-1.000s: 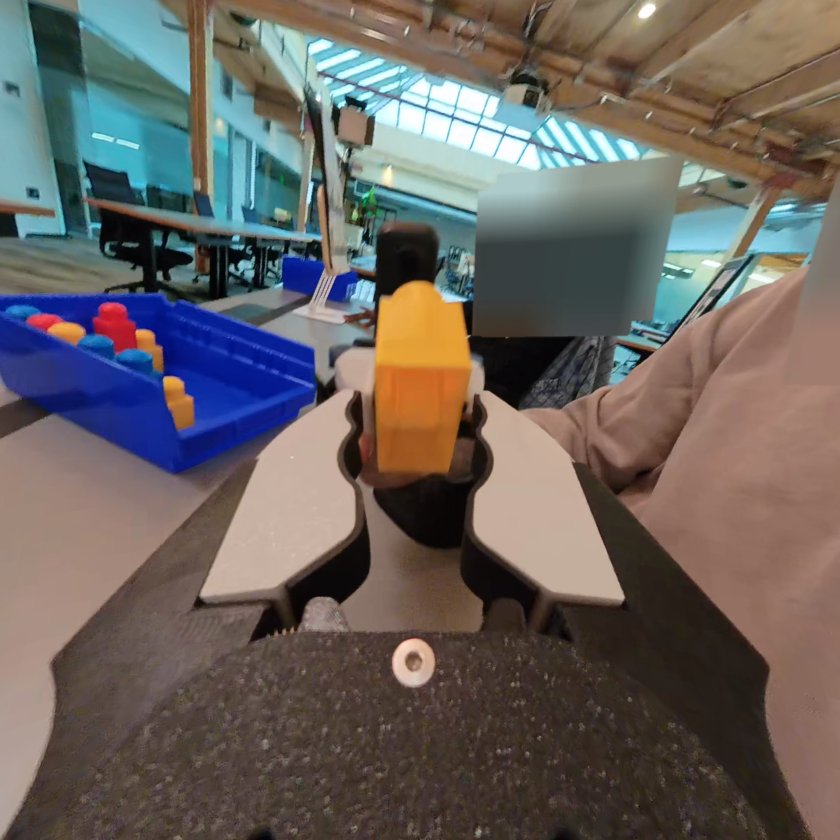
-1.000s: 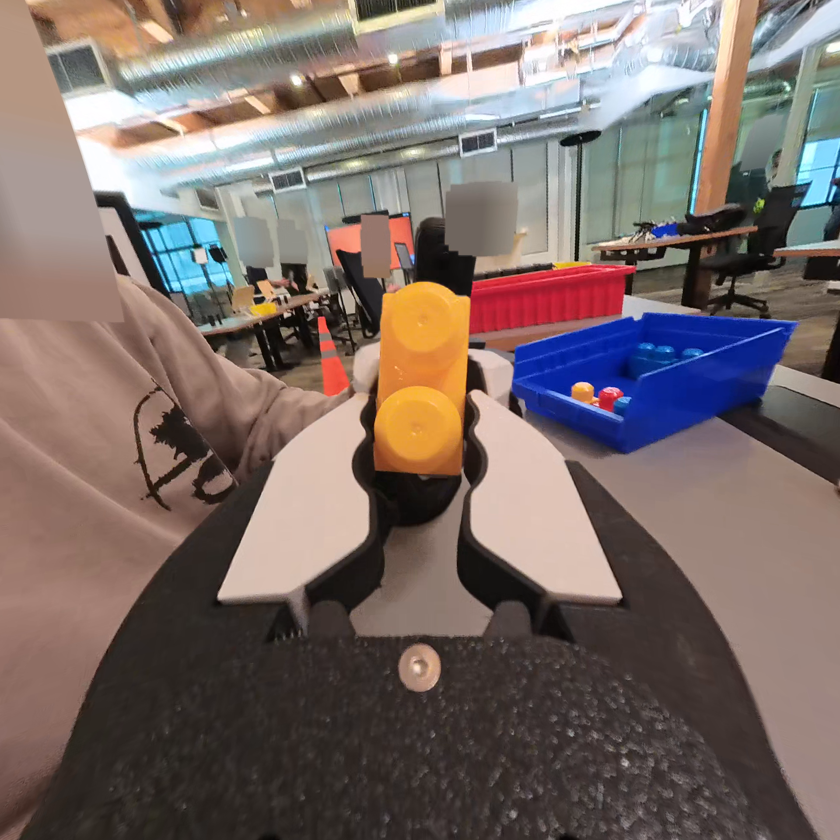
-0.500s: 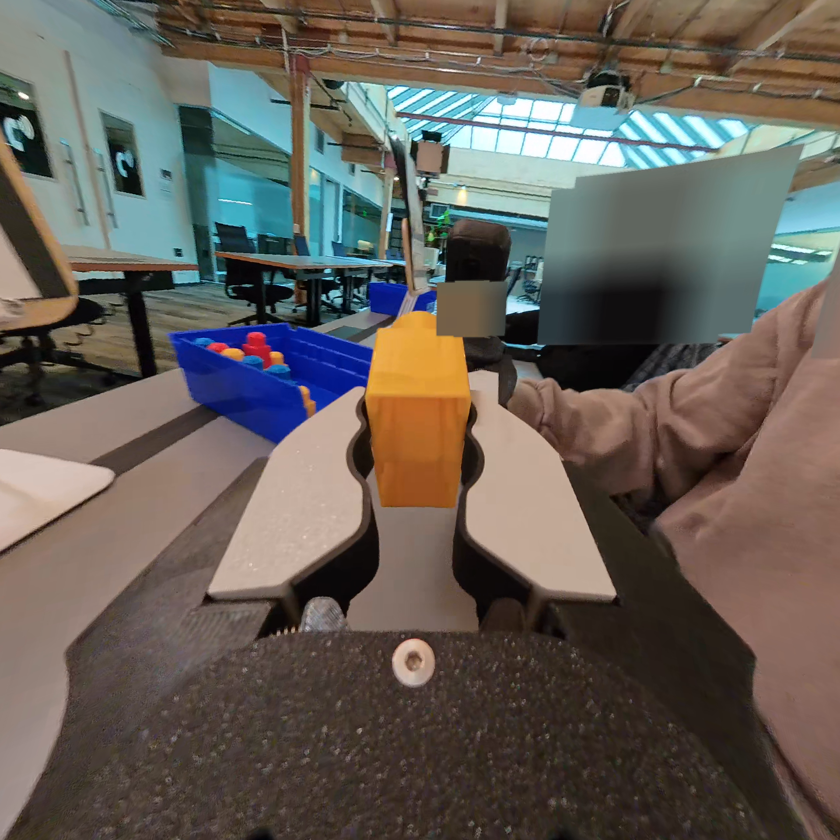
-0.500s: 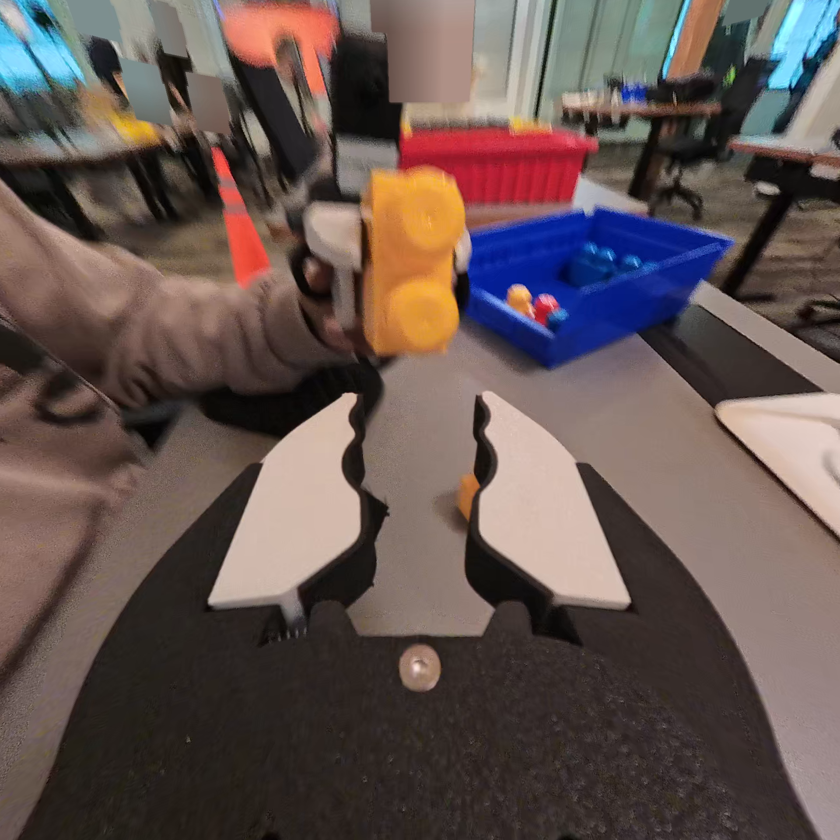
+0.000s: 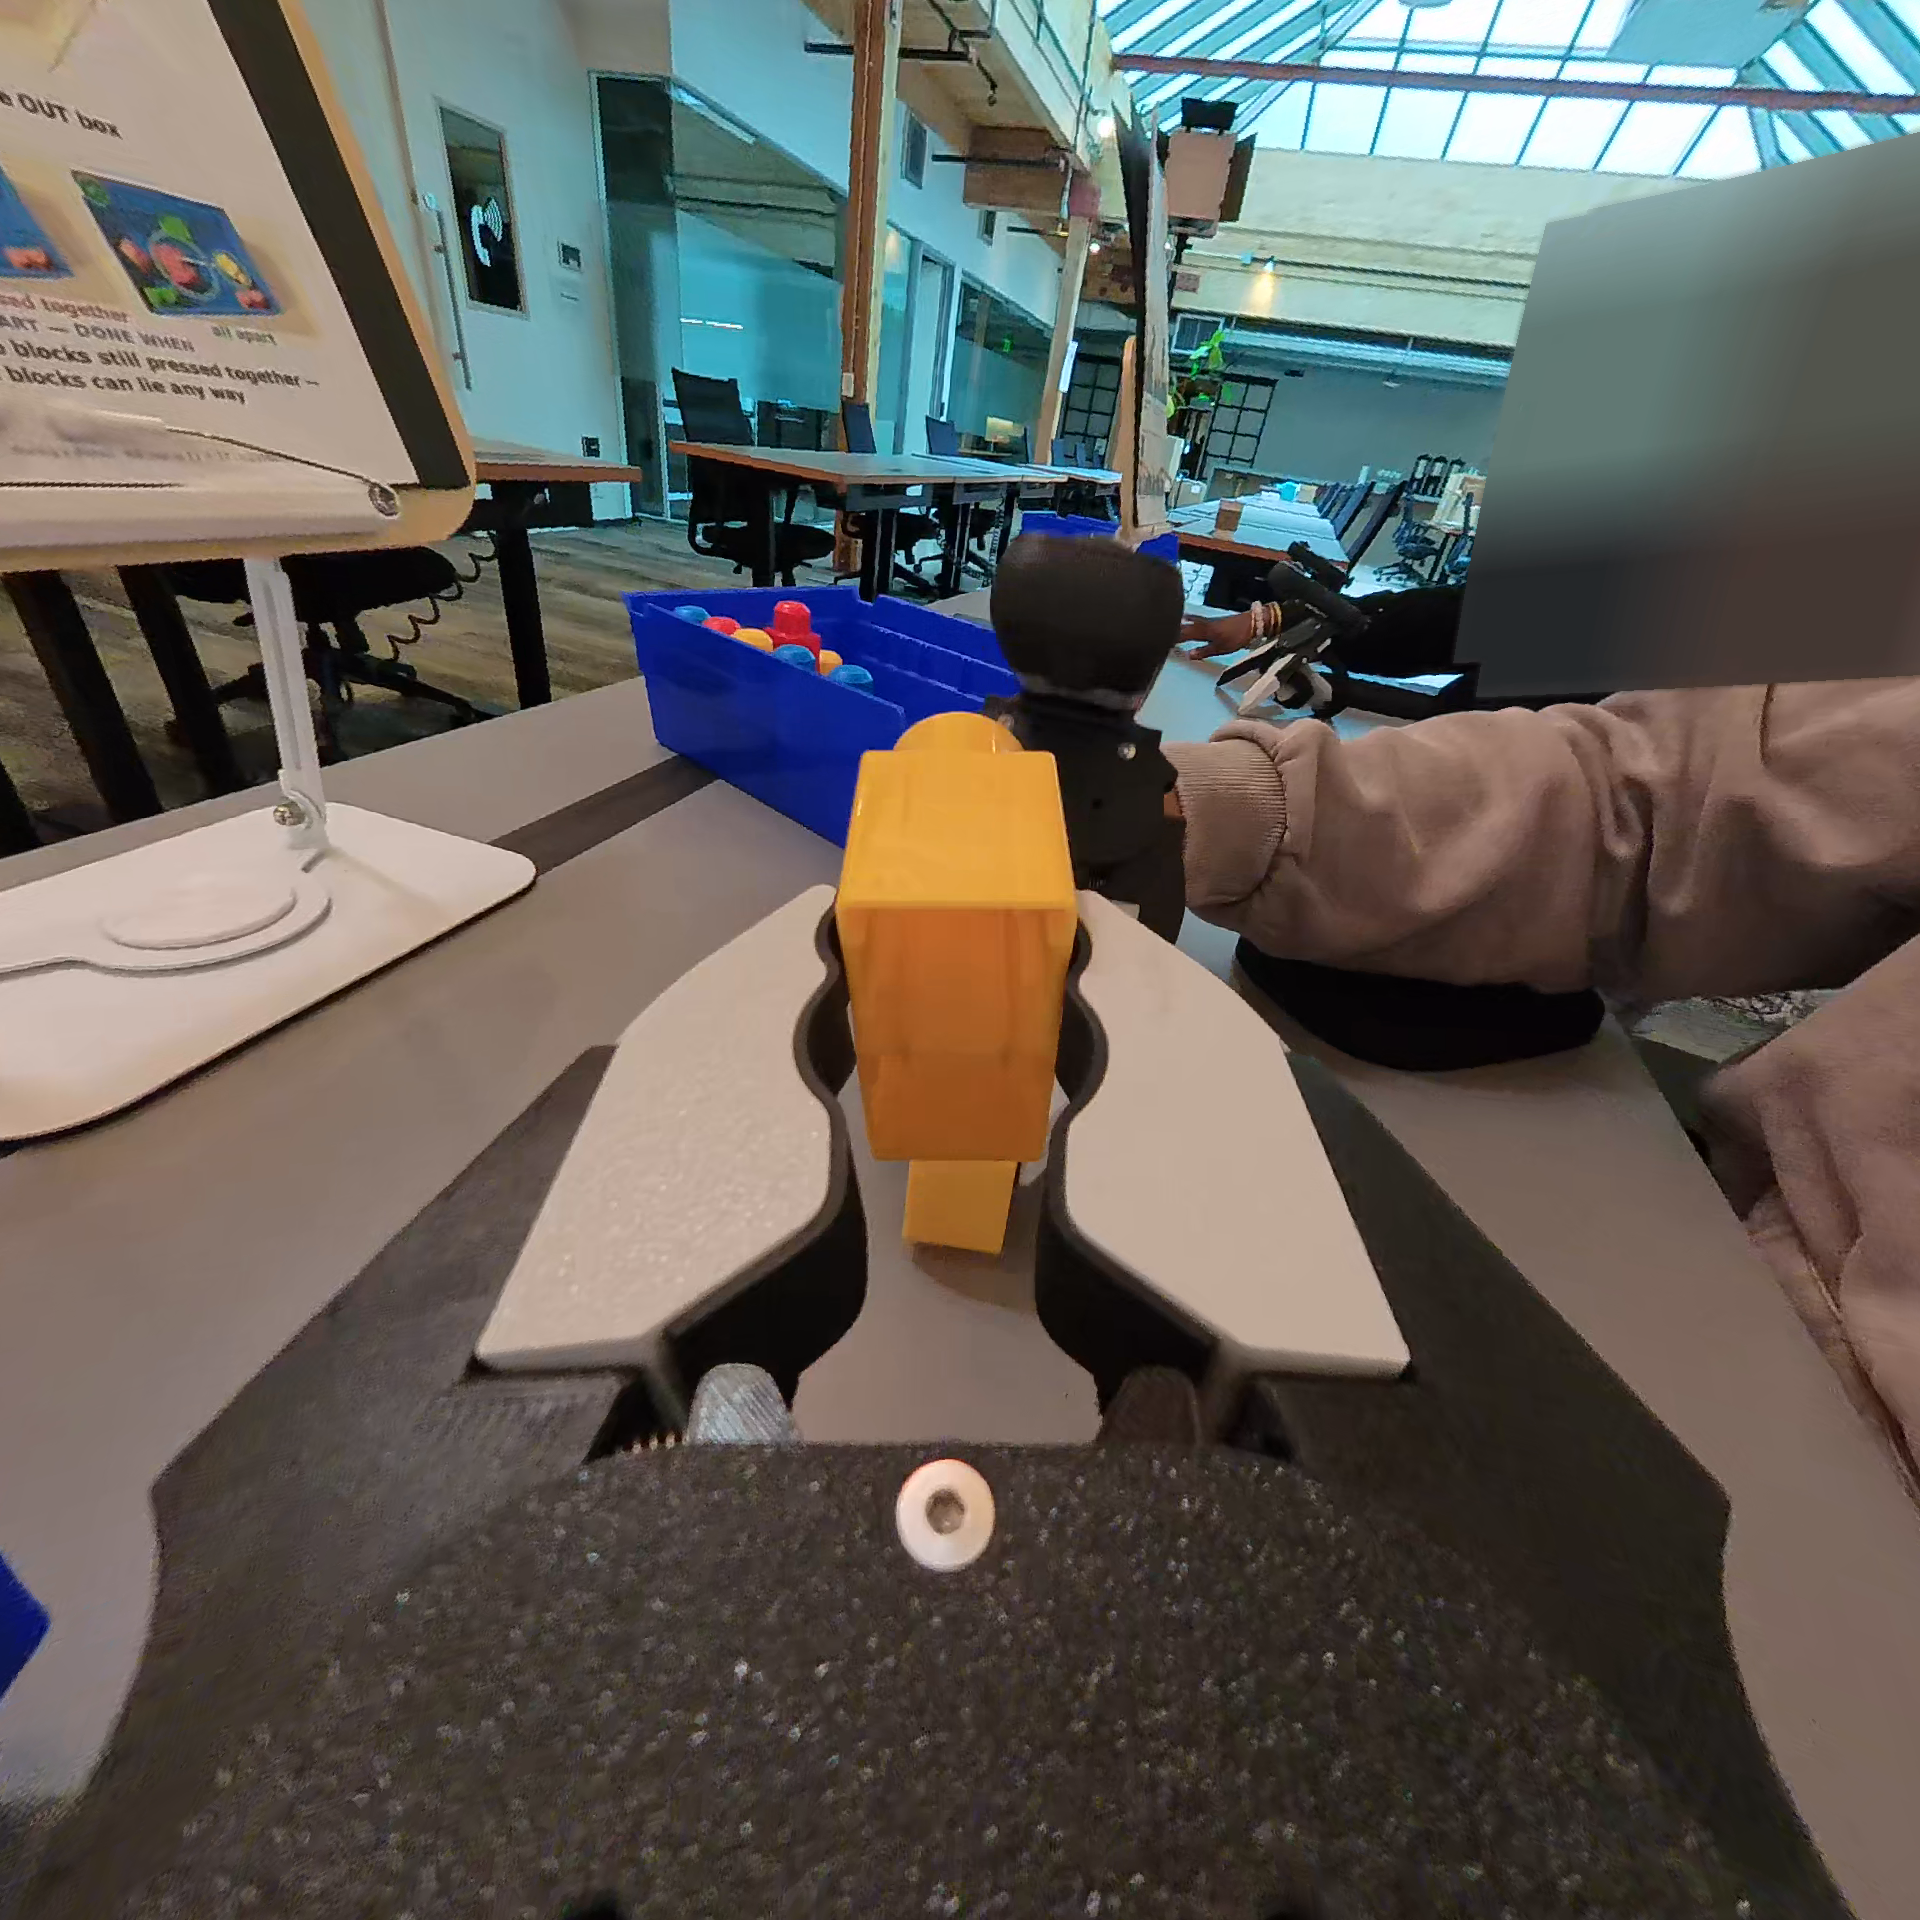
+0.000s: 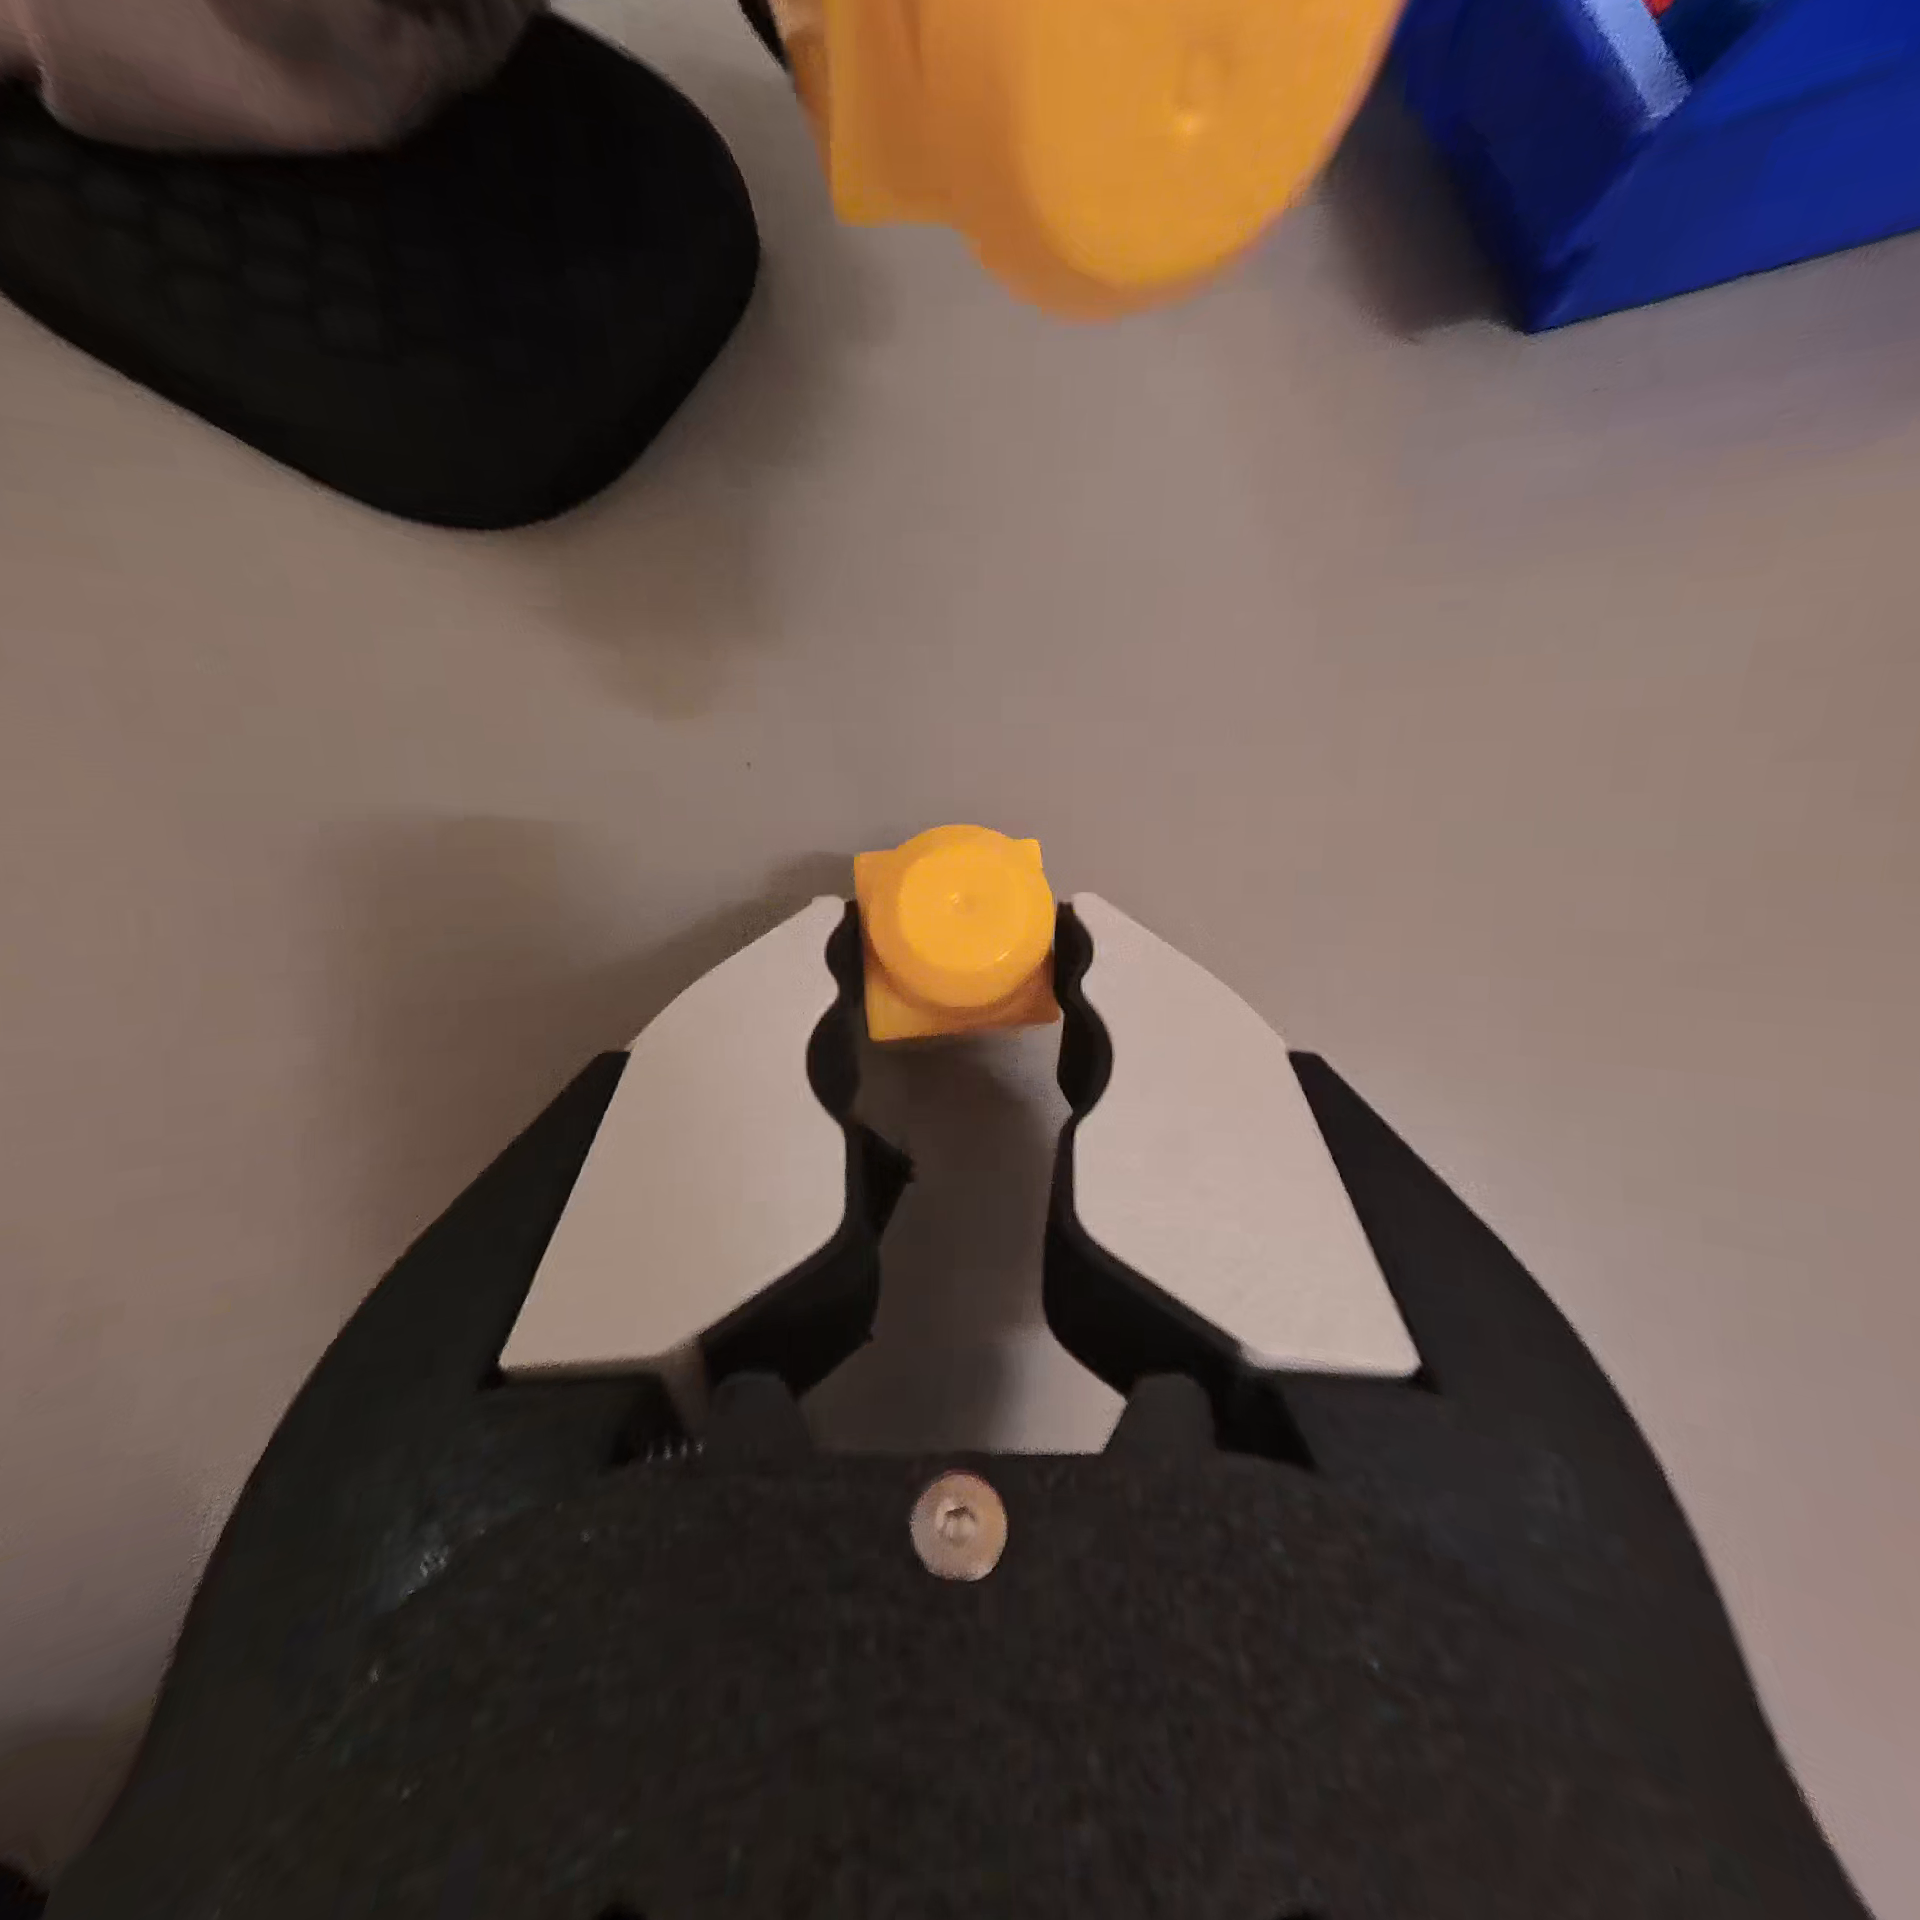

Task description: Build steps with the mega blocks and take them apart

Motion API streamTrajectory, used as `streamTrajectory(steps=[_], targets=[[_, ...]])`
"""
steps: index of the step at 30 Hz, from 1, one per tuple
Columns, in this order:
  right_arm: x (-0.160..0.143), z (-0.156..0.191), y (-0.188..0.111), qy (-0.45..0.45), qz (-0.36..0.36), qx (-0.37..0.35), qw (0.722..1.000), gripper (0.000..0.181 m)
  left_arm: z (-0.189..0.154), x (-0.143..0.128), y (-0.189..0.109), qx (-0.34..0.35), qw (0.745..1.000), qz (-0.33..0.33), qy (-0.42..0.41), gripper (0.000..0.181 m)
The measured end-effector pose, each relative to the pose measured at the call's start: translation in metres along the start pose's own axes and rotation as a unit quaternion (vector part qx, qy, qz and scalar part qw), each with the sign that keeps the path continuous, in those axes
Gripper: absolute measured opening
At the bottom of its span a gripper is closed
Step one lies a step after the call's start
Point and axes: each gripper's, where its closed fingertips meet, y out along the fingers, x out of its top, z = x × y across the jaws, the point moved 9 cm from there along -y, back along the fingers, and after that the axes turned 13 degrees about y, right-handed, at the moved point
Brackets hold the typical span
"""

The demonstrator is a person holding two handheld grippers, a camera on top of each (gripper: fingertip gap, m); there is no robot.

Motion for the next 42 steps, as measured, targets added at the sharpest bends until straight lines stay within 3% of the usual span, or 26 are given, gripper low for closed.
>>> streamTrajectory(steps=[4, 6, 8, 10, 12, 14, 20, 24, 31, 38, 42], targets=[[0.002, 0.007, -0.046, 0.052, -0.167, 0.024, 0.984, 0.035, -0.005, 0.002, 0.005, -0.012, 1.000, -0.024, -0.010, 0.037], [0.001, 0.012, -0.080, 0.085, -0.308, 0.049, 0.946, 0.035, -0.010, 0.004, 0.010, -0.019, 0.999, -0.030, -0.009, 0.037], [-0.005, 0.016, -0.108, 0.122, -0.432, 0.088, 0.889, 0.035, -0.018, 0.006, 0.019, -0.036, 0.999, -0.039, -0.013, 0.037], [-0.011, 0.023, -0.121, 0.142, -0.503, 0.103, 0.846, 0.035, -0.028, 0.009, 0.029, -0.053, 0.997, -0.044, -0.015, 0.037], [-0.014, 0.032, -0.121, 0.147, -0.527, 0.105, 0.831, 0.035, -0.037, 0.012, 0.040, -0.066, 0.997, -0.046, -0.010, 0.037], [-0.014, 0.041, -0.115, 0.144, -0.527, 0.120, 0.829, 0.035, -0.043, 0.015, 0.049, -0.070, 0.997, -0.041, 0.002, 0.037], [-0.013, 0.049, -0.105, 0.127, -0.477, 0.125, 0.860, 0.035, -0.053, 0.006, 0.060, -0.096, 0.995, 0.003, 0.015, 0.037], [-0.017, 0.050, -0.103, 0.105, -0.381, 0.093, 0.914, 0.034, -0.053, 0.002, 0.059, -0.103, 0.994, 0.035, 0.024, 0.036], [-0.029, 0.052, -0.096, 0.096, -0.295, 0.084, 0.947, 0.034, -0.058, -0.014, 0.066, -0.145, 0.984, 0.099, 0.023, 0.036], [-0.044, 0.056, -0.088, 0.107, -0.282, 0.072, 0.951, 0.034, -0.062, -0.025, 0.071, -0.162, 0.981, 0.109, 0.007, 0.036], [-0.043, 0.062, -0.096, 0.126, -0.321, 0.068, 0.936, 0.035, -0.062, -0.015, 0.071, -0.158, 0.985, 0.062, -0.001, 0.037]])
